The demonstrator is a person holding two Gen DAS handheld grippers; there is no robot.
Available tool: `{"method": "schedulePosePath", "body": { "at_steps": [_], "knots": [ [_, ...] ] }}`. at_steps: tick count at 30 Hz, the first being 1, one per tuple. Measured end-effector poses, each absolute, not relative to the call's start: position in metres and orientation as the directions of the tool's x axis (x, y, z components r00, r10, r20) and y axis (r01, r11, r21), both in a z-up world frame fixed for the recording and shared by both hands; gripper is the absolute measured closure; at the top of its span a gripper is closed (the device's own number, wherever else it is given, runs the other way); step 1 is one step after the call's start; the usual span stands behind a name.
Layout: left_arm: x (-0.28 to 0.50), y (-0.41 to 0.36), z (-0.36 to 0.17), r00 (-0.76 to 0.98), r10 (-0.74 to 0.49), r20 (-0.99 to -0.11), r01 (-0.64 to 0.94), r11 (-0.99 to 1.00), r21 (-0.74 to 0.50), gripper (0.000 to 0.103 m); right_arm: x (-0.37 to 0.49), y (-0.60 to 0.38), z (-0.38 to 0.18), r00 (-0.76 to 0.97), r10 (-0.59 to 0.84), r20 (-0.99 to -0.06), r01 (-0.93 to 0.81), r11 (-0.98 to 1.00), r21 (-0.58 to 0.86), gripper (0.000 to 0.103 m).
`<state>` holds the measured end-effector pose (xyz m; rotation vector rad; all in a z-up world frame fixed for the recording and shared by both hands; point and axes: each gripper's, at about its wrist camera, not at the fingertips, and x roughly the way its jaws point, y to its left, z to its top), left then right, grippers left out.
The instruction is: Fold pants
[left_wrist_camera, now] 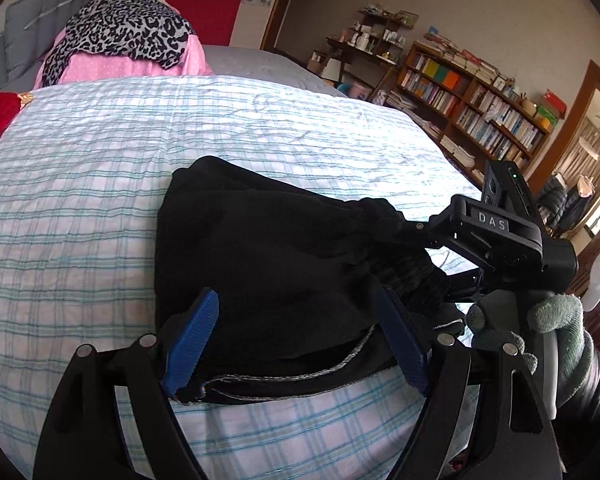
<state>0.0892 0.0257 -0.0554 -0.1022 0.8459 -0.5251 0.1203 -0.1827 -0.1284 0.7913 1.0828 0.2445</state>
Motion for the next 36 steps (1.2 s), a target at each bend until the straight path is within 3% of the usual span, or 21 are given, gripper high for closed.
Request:
{"method": "schedulePosePath", "body": {
  "at_steps": [2,5,7,14,21,27,33,36],
  "knots": [
    [0.092,0.034,-0.056,0.553,-0.466,-0.69,0.38,0.879,-0.289,0.023,0.117,-0.178,-0.131,0.459,0.49,-0.741,0.194,0.758,0.622,0.056],
    [0.098,0.048,-0.058,0.56,-0.447,-0.698,0.338,0.892,-0.3,0.022,0.112,-0.176,-0.126,0.474,0.477,-0.74,0.17,0.775,0.608,0.071],
    [0.105,0.058,-0.058,0.562,-0.44,-0.701,0.303,0.898,-0.32,0.022,0.107,-0.18,-0.115,0.503,0.483,-0.716,0.135,0.775,0.618,0.074],
    [0.123,0.08,-0.055,0.577,-0.432,-0.693,0.22,0.899,-0.377,0.02,0.087,-0.208,-0.056,0.637,0.45,-0.626,0.044,0.789,0.613,0.074],
    [0.133,0.065,-0.063,0.541,-0.439,-0.718,0.229,0.898,-0.376,0.02,0.076,-0.244,-0.125,0.58,0.408,-0.705,0.154,0.795,0.587,0.074],
    [0.125,0.029,-0.07,0.493,-0.47,-0.732,0.325,0.88,-0.346,0.02,0.071,-0.248,-0.146,0.598,0.401,-0.694,0.147,0.796,0.587,0.071],
    [0.107,0.0,-0.107,0.404,-0.417,-0.814,0.393,0.883,-0.257,0.019,0.063,-0.254,-0.127,0.625,0.28,-0.728,0.173,0.861,0.479,0.046],
    [0.106,0.006,-0.125,0.37,-0.424,-0.827,0.353,0.887,-0.296,0.019,0.057,-0.244,-0.106,0.653,0.147,-0.743,0.18,0.923,0.341,0.046]
  ]
}}
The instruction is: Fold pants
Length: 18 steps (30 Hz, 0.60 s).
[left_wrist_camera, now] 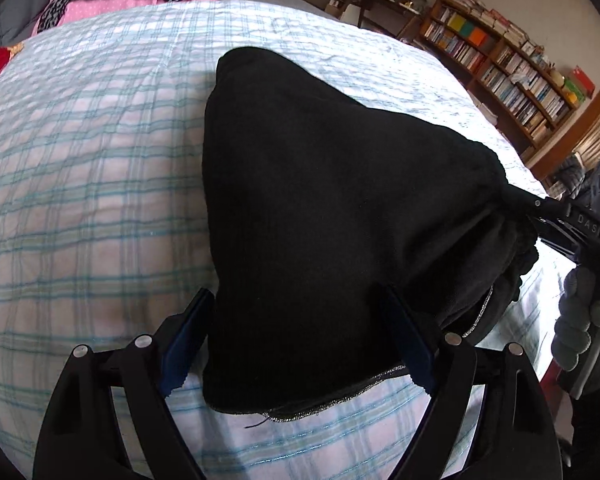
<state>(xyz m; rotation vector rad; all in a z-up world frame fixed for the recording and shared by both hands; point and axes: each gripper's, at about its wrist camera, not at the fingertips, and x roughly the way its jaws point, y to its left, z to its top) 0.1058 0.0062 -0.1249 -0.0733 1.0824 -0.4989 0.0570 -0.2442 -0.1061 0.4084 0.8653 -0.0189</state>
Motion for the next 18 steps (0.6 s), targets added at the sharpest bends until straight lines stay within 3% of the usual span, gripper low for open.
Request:
{"method": "schedulePosePath", "body": {
  "at_steps": [3,7,11,12,14,18],
  "knots": [
    [0.105,0.006,-0.124,0.386,-0.406,-0.828,0.351,0.895,-0.275,0.019,0.048,-0.228,-0.084,0.701,-0.023,-0.713,0.196,0.967,0.162,0.046],
    [0.102,0.003,-0.118,0.409,-0.391,-0.824,0.353,0.901,-0.253,0.019,0.043,-0.211,-0.074,0.728,0.032,-0.685,0.102,0.983,0.154,0.046],
    [0.105,0.009,-0.119,0.403,-0.396,-0.825,0.323,0.905,-0.277,0.015,0.048,-0.2,-0.107,0.632,0.014,-0.775,0.075,0.994,0.079,0.046],
    [0.105,0.011,-0.12,0.404,-0.396,-0.825,0.321,0.906,-0.277,0.013,0.047,-0.202,-0.117,0.611,0.015,-0.791,0.078,0.994,0.08,0.046],
    [0.104,0.012,-0.122,0.401,-0.396,-0.826,0.332,0.903,-0.271,0.013,0.044,-0.211,-0.129,0.617,0.039,-0.786,0.082,0.99,0.113,0.033],
    [0.101,0.013,-0.124,0.395,-0.401,-0.827,0.333,0.901,-0.278,0.012,0.047,-0.235,-0.144,0.59,0.147,-0.794,0.137,0.951,0.278,0.026]
  ]
}}
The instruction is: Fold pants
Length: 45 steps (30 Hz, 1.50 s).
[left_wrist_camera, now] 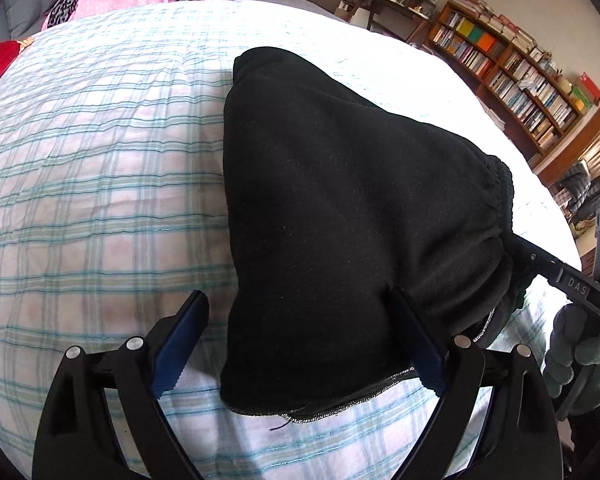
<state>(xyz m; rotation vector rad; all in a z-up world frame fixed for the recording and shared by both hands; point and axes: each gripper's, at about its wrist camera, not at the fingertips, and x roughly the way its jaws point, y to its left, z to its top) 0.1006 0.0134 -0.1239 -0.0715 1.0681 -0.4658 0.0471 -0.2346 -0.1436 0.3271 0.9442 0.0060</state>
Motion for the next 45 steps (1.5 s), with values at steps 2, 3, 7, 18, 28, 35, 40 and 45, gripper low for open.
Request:
{"method": "schedulePosePath", "body": {
  "at_steps": [2,3,7,18,28,35,40,45],
  "knots": [
    [0.1,0.015,-0.119,0.392,-0.414,-0.821,0.334,0.896,-0.292,0.013,0.047,-0.236,-0.143,0.588,0.168,-0.791,0.133,0.945,0.299,0.026],
    [0.1,0.017,-0.116,0.392,-0.421,-0.818,0.336,0.893,-0.299,0.013,0.048,-0.236,-0.141,0.588,0.17,-0.791,0.129,0.945,0.299,0.026],
    [0.105,0.022,-0.102,0.394,-0.441,-0.807,0.331,0.887,-0.323,0.013,0.045,-0.24,-0.129,0.598,0.206,-0.774,0.124,0.931,0.343,0.026],
    [0.154,0.043,-0.082,0.424,-0.476,-0.77,0.25,0.879,-0.406,0.012,0.072,-0.264,-0.128,0.588,0.308,-0.748,0.17,0.857,0.486,0.023],
    [0.187,0.041,-0.117,0.303,-0.549,-0.779,0.187,0.836,-0.517,0.012,0.093,-0.269,-0.152,0.545,0.366,-0.754,0.188,0.823,0.536,0.011],
    [0.193,0.037,-0.121,0.259,-0.592,-0.763,0.214,0.806,-0.552,0.012,0.1,-0.267,-0.158,0.527,0.416,-0.741,0.166,0.805,0.57,0.01],
    [0.191,0.027,-0.121,0.211,-0.626,-0.751,0.27,0.775,-0.571,0.022,0.106,-0.256,-0.161,0.506,0.469,-0.724,0.112,0.797,0.594,0.041],
    [0.188,0.022,-0.119,0.191,-0.641,-0.743,0.299,0.759,-0.578,0.053,0.105,-0.257,-0.159,0.514,0.514,-0.687,0.09,0.764,0.639,0.059]
  ]
}}
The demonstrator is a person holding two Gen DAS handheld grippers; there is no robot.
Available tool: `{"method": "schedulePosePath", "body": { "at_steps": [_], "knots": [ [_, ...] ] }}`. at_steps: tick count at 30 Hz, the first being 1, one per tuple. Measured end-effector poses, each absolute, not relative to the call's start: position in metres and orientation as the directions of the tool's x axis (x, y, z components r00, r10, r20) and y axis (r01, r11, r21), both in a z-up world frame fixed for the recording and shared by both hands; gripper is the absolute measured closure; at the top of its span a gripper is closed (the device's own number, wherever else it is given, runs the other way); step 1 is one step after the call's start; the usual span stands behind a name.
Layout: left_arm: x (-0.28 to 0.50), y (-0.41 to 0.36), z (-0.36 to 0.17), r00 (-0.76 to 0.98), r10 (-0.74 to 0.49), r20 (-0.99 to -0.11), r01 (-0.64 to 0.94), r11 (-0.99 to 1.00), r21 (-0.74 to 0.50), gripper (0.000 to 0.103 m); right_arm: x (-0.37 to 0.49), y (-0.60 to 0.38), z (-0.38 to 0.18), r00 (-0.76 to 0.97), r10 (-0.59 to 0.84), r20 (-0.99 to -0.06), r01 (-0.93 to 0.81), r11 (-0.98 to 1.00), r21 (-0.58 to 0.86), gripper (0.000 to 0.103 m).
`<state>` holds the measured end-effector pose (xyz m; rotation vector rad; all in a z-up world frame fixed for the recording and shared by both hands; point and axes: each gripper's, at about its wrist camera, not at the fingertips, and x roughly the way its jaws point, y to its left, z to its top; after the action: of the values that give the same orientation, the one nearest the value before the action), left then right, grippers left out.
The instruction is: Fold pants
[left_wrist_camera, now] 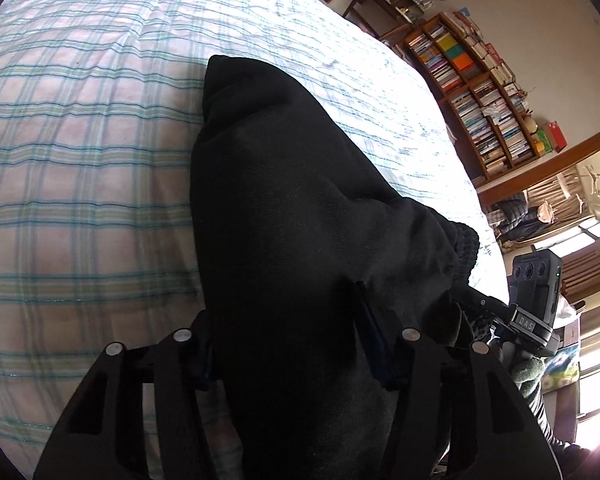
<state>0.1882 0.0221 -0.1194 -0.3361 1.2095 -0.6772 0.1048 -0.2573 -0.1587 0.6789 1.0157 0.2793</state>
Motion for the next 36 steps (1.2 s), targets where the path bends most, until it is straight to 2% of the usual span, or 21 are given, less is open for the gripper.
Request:
{"method": "schedulePosePath", "body": {
  "at_steps": [2,8,15,24,36],
  "knots": [
    [0.187,0.024,-0.115,0.206,-0.645,-0.736,0.303,0.757,-0.578,0.065,0.102,-0.258,-0.154,0.529,0.518,-0.672,0.08,0.758,0.648,0.065],
    [0.181,0.018,-0.096,0.242,-0.631,-0.737,0.349,0.765,-0.541,0.075,0.099,-0.256,-0.13,0.57,0.508,-0.646,0.038,0.769,0.638,0.068],
    [0.185,-0.008,-0.07,0.273,-0.638,-0.72,0.403,0.756,-0.516,0.077,0.097,-0.272,-0.098,0.636,0.475,-0.608,0.001,0.787,0.617,0.069],
    [0.219,-0.093,-0.045,0.268,-0.647,-0.714,0.516,0.722,-0.461,0.077,0.11,-0.339,-0.071,0.724,0.382,-0.574,0.044,0.805,0.592,0.069],
    [0.288,-0.21,-0.052,0.244,-0.666,-0.705,0.586,0.68,-0.44,0.077,0.163,-0.446,-0.073,0.794,0.255,-0.552,0.159,0.79,0.593,0.069]
  ]
}}
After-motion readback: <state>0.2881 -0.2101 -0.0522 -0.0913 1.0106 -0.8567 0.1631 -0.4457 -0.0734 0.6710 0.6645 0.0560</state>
